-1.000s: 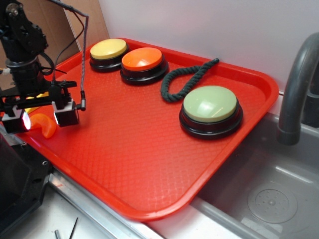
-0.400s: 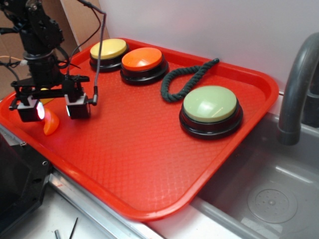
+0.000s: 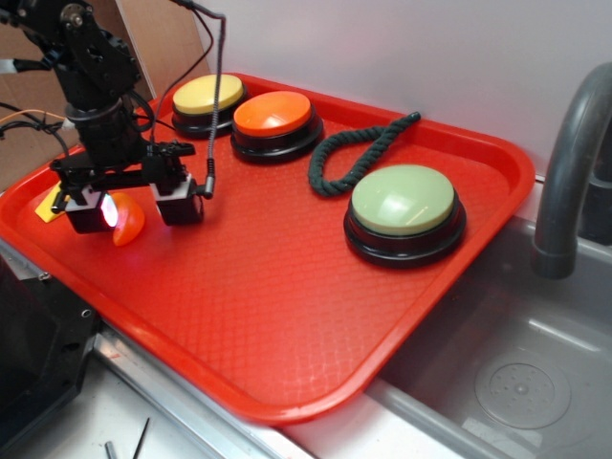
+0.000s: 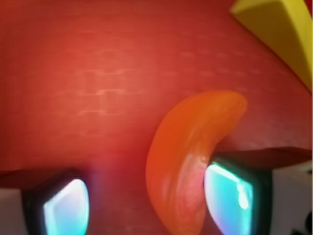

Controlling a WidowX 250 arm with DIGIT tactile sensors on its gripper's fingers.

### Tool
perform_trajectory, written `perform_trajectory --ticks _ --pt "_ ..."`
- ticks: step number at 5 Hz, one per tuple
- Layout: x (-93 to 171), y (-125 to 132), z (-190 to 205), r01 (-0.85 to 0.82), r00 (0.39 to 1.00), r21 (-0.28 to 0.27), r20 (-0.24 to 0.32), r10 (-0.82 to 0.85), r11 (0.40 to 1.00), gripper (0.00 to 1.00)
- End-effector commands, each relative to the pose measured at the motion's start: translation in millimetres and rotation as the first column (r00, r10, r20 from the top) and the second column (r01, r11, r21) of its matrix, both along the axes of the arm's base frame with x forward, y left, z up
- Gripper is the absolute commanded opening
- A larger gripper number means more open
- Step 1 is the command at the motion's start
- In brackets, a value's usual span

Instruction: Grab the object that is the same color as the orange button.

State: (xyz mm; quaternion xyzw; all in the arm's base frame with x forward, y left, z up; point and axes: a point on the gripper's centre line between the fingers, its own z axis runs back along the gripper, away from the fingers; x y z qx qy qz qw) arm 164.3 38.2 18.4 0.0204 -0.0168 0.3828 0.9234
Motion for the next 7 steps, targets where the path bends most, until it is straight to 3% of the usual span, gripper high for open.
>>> perform_trajectory --ticks 1,2,5,6,7 --pt "-11 -1 5 -0.006 0.998 0.010 0.068 0.005 1.000 1.00" --pt "-14 7 10 -0.043 0.994 0.010 0.102 0.042 0.999 1.00" --pt "6 1 -13 0.003 0.999 -0.024 0.044 -0.002 1.000 1.00" --pt "5 0 -15 -0.019 0.999 -0.026 0.048 0.021 0.999 0.00" --pt "5 -1 -12 -0.017 0.999 -0.026 0.050 0.018 1.000 0.00"
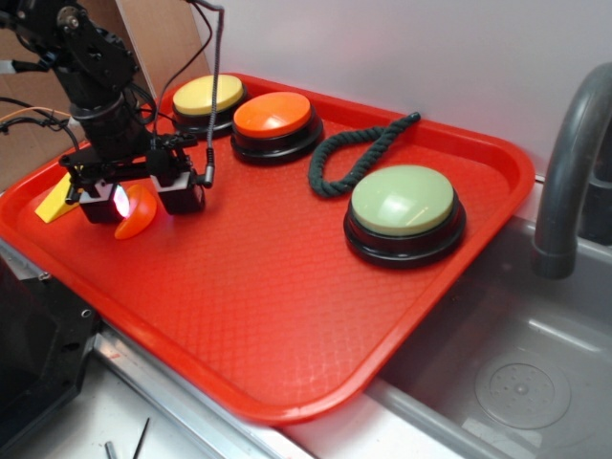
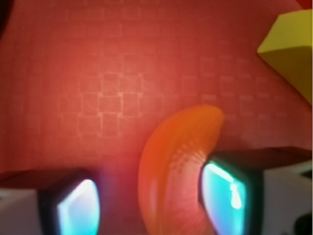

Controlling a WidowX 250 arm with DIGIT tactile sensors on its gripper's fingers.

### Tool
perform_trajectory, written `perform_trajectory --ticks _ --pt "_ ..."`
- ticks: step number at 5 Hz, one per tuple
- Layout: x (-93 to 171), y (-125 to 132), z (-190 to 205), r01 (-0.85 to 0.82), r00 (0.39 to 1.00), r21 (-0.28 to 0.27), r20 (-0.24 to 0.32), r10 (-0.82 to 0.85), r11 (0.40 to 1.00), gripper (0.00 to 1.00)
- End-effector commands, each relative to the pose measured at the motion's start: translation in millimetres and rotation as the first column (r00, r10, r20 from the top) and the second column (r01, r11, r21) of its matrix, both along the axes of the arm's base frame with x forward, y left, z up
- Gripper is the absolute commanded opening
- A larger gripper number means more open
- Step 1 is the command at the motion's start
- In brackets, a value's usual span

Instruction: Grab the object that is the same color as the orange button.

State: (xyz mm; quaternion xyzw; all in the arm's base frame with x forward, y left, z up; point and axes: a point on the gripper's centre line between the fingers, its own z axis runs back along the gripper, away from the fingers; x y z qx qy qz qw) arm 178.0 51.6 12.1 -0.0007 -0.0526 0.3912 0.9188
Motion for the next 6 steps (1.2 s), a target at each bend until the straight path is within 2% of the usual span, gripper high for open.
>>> perform_trajectory --ticks 1,2,3,4,5,6 --pt "-9 -16 -3 0.022 1.000 -0.030 -0.022 -0.023 0.999 0.00" --pt "-8 -19 8 0.087 0.996 -0.047 -0.018 -0.087 0.995 0.00" --pt "-7 -26 29 0.184 0.982 -0.063 -0.040 -0.187 0.981 0.00" --pt "-7 -35 62 0.316 0.940 -0.087 -0.109 -0.324 0.945 0.00" --pt "-14 -45 103 0.442 0.876 -0.009 -0.211 -0.434 0.897 0.00" --pt "-22 -52 129 0.525 0.833 0.036 -0.230 -0.504 0.851 0.00"
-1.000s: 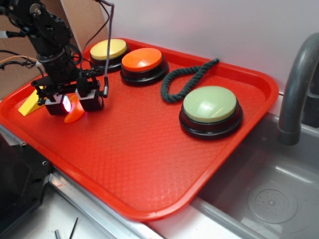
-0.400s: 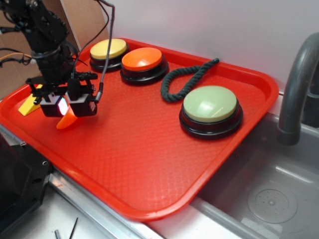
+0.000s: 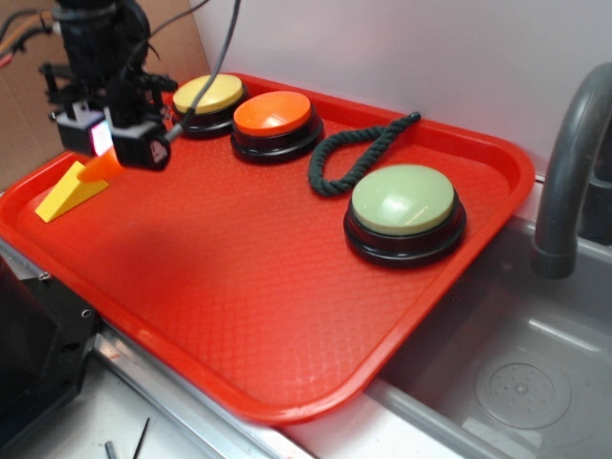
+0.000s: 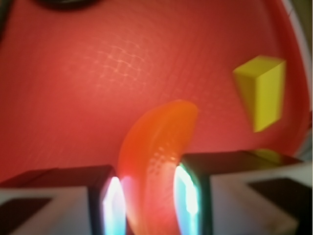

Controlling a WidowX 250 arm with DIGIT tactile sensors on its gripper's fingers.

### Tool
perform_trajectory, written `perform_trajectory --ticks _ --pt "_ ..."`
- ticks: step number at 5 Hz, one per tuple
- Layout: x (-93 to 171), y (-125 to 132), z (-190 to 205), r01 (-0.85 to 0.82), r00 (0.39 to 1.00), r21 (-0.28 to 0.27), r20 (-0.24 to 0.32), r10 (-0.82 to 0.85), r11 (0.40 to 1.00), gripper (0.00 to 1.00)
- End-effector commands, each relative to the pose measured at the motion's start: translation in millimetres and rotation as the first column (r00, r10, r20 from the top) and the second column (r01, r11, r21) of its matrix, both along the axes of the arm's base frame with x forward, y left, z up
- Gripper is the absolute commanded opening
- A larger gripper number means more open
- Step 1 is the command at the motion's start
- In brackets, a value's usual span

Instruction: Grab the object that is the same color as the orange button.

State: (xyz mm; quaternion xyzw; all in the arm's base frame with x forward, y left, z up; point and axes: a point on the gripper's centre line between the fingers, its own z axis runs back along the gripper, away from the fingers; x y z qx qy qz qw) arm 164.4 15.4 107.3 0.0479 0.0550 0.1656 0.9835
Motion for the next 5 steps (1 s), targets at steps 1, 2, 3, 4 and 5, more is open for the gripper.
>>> perform_trajectory --ticks 1,2,3,4,5 --pt "-16 -28 69 0.201 0.976 0.045 0.073 -0.204 0.978 0.00" --pt "-22 -27 82 0.195 0.976 0.031 0.096 -0.197 0.980 0.00" --pt "-18 -23 81 0.169 0.979 0.037 0.112 -0.172 0.985 0.00" --pt "-14 -21 79 0.156 0.980 0.031 0.119 -0.159 0.987 0.00" --pt "-12 -15 76 0.139 0.986 0.043 0.088 -0.142 0.989 0.00"
